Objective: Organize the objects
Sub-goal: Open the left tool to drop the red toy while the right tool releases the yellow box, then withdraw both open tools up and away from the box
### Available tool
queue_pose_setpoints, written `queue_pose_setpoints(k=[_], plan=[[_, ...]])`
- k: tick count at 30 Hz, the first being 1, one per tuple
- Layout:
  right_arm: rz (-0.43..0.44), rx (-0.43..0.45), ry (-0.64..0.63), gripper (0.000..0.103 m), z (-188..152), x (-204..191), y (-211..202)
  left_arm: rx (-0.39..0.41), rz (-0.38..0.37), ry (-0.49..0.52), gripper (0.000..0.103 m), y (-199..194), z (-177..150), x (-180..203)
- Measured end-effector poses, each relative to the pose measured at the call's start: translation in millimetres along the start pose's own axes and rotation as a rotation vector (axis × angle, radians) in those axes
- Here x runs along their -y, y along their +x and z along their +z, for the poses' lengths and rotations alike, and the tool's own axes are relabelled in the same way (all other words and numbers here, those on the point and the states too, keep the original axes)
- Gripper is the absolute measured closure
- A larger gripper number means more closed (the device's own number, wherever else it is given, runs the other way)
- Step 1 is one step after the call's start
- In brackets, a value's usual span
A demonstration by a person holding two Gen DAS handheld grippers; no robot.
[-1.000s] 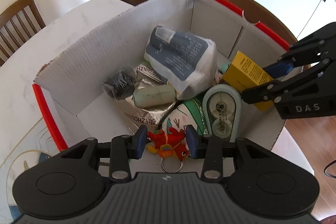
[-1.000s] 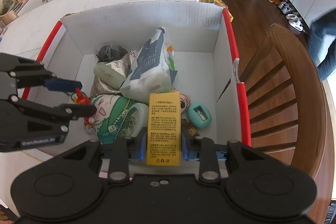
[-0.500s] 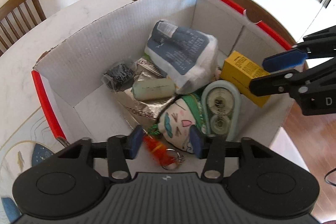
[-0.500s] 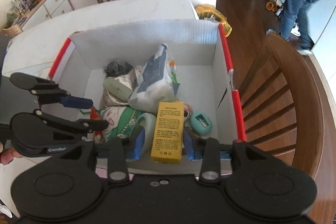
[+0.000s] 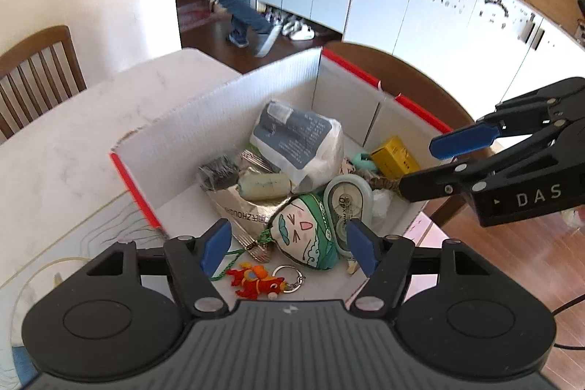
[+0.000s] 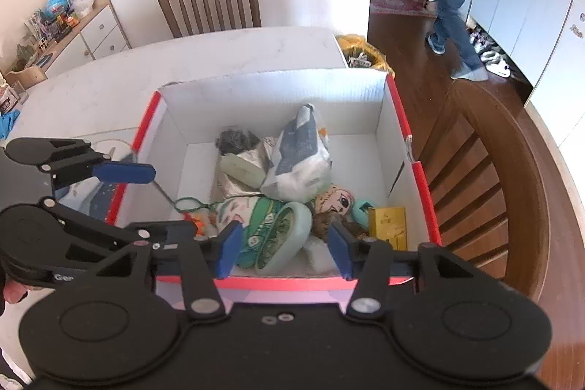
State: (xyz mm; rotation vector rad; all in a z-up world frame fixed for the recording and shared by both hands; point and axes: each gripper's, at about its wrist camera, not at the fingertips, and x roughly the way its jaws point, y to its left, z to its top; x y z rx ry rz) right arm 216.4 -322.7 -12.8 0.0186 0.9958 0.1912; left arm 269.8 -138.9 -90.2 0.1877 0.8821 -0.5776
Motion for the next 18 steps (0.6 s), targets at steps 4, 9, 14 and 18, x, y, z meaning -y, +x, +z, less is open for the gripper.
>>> queue_pose_setpoints(k=[4, 9, 14, 18], plan=[[-0.004, 0.025, 0.012, 0.049, -3, -11, -12, 0.045, -0.003, -0.007, 0.029, -21, -5, -5], [0.001, 0.050, 0.034, 0.047, -10, -23, -23, 0.074, -0.004, -0.020, 0.025, -38, -12, -12], [0.006, 0.056, 0.040, 0.043, -15, -34, -25, 0.093, 0.008, -0.038, 0.020, -49, -18, -17], [0.011, 0.074, 0.035, 0.039, -18, -42, -29, 0.101, 0.011, -0.058, 0.017, -53, -21, -22]])
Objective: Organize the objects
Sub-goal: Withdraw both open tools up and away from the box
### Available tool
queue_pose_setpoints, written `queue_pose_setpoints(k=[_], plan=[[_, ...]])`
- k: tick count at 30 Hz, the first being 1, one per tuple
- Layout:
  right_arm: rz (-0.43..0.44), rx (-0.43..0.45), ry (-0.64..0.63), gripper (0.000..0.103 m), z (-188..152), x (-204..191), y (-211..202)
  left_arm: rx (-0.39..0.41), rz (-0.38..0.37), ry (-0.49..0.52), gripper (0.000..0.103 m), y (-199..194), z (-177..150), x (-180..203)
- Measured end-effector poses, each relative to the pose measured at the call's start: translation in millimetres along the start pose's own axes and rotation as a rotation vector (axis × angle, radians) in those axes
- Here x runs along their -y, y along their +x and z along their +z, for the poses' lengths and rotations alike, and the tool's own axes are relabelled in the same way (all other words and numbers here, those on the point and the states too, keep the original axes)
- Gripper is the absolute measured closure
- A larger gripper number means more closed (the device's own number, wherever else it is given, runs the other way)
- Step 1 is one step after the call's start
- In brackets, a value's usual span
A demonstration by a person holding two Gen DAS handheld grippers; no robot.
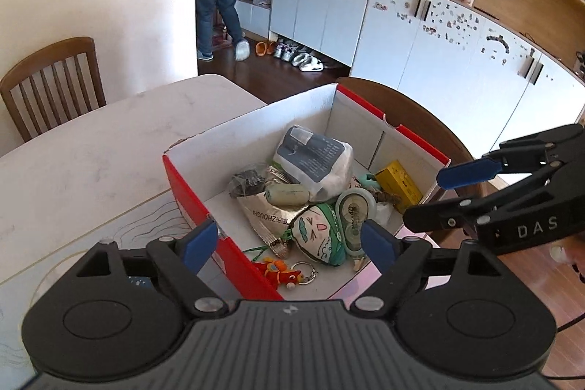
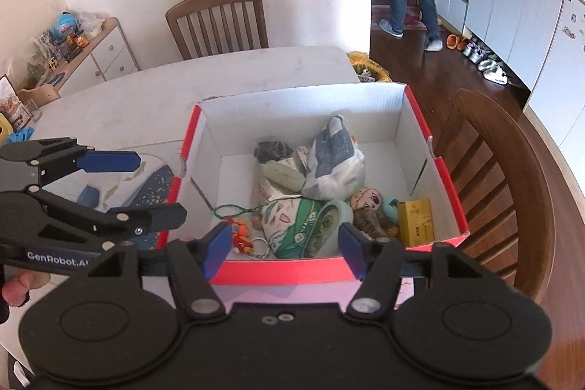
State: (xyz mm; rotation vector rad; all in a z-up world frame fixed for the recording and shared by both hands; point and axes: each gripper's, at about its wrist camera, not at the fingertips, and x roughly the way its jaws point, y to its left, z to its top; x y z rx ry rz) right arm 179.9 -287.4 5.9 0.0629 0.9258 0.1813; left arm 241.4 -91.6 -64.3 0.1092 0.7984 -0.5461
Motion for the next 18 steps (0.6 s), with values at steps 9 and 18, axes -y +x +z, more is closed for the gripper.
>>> queue_pose_setpoints(k=[9, 18], plan=[[0.012, 0.060, -0.002, 0.022, -6, -12, -7, 0.019, 0.020, -0.040, 0.014, -7, -6, -7], [0.029, 0.188, 0.038, 0.001, -15, -11, -22, 0.071, 0.060, -0.077, 0.006, -24, -9, -9]])
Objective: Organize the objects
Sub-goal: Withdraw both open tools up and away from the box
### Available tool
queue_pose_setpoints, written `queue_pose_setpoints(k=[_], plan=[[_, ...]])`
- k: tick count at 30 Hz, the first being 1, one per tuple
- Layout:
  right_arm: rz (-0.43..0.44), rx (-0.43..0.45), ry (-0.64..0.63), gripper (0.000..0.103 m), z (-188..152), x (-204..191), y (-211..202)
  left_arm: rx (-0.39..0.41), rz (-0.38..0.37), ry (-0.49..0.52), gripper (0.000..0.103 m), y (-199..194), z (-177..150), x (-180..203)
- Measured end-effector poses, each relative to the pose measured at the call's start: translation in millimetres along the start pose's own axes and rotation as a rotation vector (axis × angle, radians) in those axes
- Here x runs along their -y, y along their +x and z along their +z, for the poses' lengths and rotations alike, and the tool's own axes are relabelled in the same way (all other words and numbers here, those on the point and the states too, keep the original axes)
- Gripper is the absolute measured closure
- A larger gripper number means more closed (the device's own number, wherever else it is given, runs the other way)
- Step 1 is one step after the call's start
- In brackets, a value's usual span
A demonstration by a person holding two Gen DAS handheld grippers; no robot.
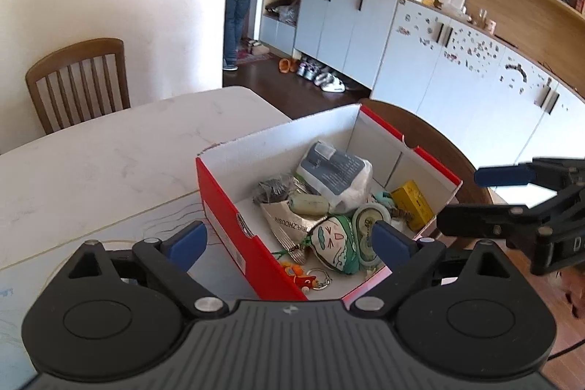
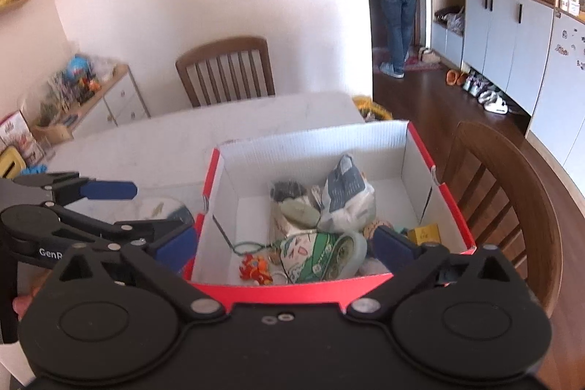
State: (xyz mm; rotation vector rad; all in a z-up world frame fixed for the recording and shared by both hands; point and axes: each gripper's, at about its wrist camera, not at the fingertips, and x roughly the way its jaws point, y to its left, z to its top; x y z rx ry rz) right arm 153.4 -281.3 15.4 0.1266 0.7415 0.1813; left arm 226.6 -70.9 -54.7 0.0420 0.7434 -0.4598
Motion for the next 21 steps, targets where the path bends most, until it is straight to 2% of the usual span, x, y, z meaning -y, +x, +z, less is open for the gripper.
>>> queue_pose_setpoints(k=[8, 11, 21], plan=[[0.027, 0.072, 0.025, 0.001, -8, -5, -14, 0.073, 0.064, 0.004, 0.004, -26, 2, 4], [0.029, 0.099, 0.048, 0.001, -10, -5, -18, 0.085, 0.062, 0.010, 0.004, -33, 3, 6], [0.029, 0.084, 0.050, 0.001, -21, -14, -22, 0.106, 0.074, 0.013, 0.004, -41, -4, 10]])
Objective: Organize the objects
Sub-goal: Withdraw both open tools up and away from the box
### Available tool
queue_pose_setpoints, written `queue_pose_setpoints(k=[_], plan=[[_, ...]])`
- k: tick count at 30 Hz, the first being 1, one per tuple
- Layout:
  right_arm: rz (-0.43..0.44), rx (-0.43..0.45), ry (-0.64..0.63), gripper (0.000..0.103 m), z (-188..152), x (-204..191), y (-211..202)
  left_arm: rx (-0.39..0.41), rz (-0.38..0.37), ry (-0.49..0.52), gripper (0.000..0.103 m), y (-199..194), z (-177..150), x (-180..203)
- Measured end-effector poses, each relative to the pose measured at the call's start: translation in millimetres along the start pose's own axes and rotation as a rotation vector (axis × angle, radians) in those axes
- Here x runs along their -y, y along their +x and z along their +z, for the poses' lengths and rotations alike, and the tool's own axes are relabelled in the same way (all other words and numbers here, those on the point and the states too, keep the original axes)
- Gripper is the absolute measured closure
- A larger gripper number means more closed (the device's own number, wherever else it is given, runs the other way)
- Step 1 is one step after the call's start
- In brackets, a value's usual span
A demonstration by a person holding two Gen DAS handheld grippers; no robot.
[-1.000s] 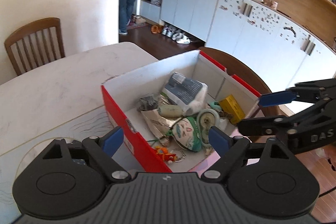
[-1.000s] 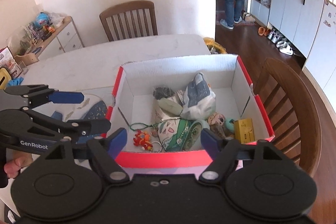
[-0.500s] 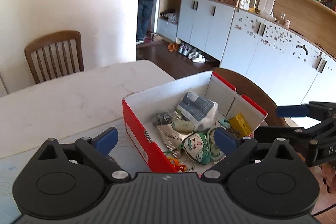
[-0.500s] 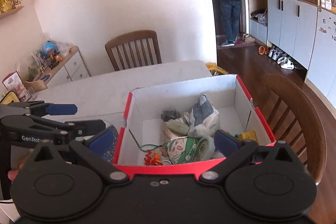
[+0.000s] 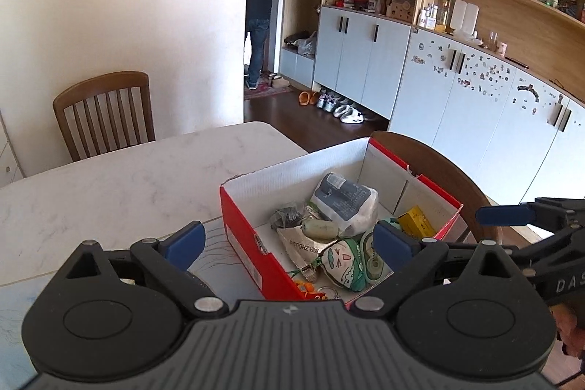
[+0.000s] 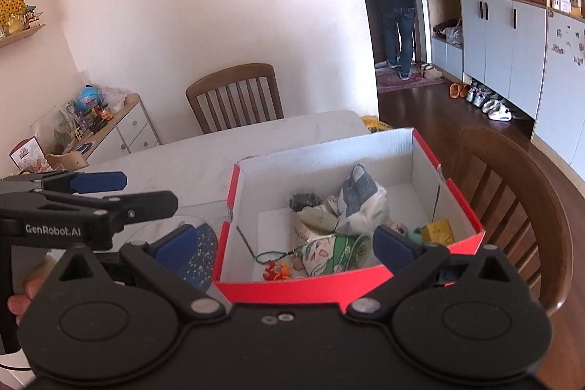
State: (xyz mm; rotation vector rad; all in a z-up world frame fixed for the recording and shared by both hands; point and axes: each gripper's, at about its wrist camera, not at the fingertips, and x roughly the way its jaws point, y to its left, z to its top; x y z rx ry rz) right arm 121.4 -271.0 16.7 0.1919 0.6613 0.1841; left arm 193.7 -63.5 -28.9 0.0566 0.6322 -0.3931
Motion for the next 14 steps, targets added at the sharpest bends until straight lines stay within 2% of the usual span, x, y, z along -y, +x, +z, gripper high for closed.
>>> queue_pose_setpoints(k=[10, 14], plan=[[-0.023, -0.008, -0.014, 0.001, -11, -11, 0, -0.012, 0.016, -0.005, 0.004, 3, -9, -4], [-0.029, -0.013, -0.015, 0.001, -13, -14, 3, -0.023, -0.011, -0.019, 0.004, 4, -12, -10]])
